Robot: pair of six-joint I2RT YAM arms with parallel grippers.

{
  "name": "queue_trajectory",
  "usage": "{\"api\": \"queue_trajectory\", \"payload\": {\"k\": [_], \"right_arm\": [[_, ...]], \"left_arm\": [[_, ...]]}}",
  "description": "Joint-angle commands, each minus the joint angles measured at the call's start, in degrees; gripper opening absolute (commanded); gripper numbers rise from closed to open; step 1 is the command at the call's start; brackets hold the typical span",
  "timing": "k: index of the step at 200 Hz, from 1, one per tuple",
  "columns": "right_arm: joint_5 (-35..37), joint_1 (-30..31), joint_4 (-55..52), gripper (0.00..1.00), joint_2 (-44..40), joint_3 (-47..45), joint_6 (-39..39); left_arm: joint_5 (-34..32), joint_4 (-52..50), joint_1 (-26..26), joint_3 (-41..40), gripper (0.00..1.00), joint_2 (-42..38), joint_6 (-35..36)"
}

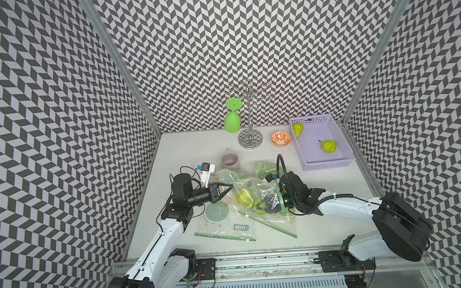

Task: Open the zip-top bag and take out the pear
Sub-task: Pick up the pear from the zipper food storage bag, then place the pear in the basket.

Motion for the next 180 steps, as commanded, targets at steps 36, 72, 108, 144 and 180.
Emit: {"api": "queue_trajectory", "payload": {"k": [36, 72, 108, 144, 180], "right_arm": [[-2.2, -1.9, -4.3, 0.47, -9.4, 0.1, 2.8], [-8.4, -9.3, -9.0, 0.48, -14.7, -0.6, 1.8], [-14.5, -21.9, -13.0, 0.48, -20.3, -1.6, 0.9], [-15.7, -34.4, -15.8, 0.49, -23.6, 0.0, 0.9], [-14.7, -46.8, -8.7, 0.50, -19.1, 4.0, 6.8]], "left_arm": [[0.4, -2.5, 1.9, 0.0, 0.00, -1.5, 2.4], [0.4, -3.6, 3.9, -0.3, 0.00, -2.4, 2.8], [0.1, -4.6, 4.8, -0.1, 0.00, -2.6, 3.1], [0.5, -4.4, 5.5, 0.1, 0.00, -2.6, 3.2], [1.4, -4.0, 6.1, -0.1, 0.00, -1.8, 3.2]]}}
